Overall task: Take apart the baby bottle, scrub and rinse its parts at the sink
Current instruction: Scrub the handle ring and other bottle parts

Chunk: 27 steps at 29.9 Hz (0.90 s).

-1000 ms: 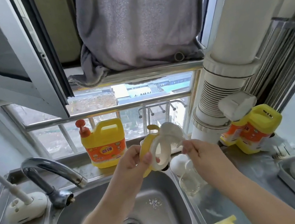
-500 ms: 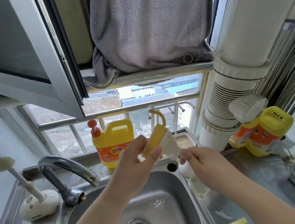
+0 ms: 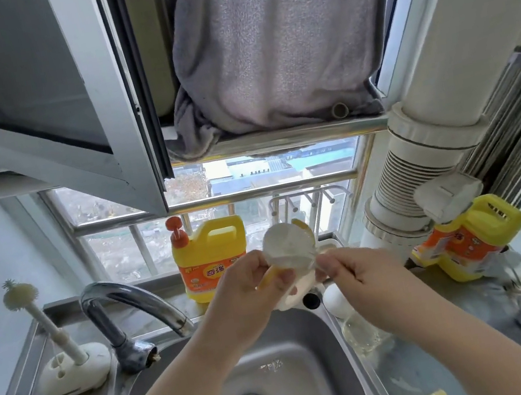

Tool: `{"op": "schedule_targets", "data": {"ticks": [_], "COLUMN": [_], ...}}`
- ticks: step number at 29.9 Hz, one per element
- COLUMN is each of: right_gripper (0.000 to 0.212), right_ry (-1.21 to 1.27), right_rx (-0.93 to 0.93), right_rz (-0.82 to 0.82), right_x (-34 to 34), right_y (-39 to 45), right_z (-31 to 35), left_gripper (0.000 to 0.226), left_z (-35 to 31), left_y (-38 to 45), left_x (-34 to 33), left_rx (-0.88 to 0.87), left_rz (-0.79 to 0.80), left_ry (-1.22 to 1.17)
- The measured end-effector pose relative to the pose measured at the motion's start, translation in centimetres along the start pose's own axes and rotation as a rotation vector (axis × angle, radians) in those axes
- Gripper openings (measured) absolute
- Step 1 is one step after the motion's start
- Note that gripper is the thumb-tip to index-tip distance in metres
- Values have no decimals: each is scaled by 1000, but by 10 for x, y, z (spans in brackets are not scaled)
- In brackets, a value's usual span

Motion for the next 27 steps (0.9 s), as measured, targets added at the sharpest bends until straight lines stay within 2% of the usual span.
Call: {"op": "schedule_targets", "data": {"ticks": [4,7,11,16,20,24,27], "right_gripper": [35,35,33,32,49,34,35], "right_ry": [-101,-116,-51,50,-11,-94,-76], "right_rx": [-20,45,-57,-5,-8,10,13], "right_rz": [-52,20,-72,-37,-7,-37,-99], "right_x": [10,1,6,1,5,8,14], "right_y": [8,4,9,2,-1,7,25], "right_z": [-5,-5,-19,-18,-22,-13,-3], "left_gripper": [8,13,8,29,13,14,17], "left_z": [2,1,-4,-13,-6,-4,-7], "left_y": [1,-1,0,3,5,2,-2], "left_x": [4,5,9,12,13,8,0], "left_rx": [25,32,53,50,105,114,88], "left_rz": [77,103,105,42,114,213,272], "left_ry": [27,-76,-151,-104,-154,-19,55]}}
Point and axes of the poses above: each hand's wrist, its own y-axis towards the middle knuckle, its own x-axis out of the back of the hand, z = x × y, the point moved 1 cm from there along y, towards the middle knuckle, and after that the axes turned 6 degrees about y, right-handed, at the moved point
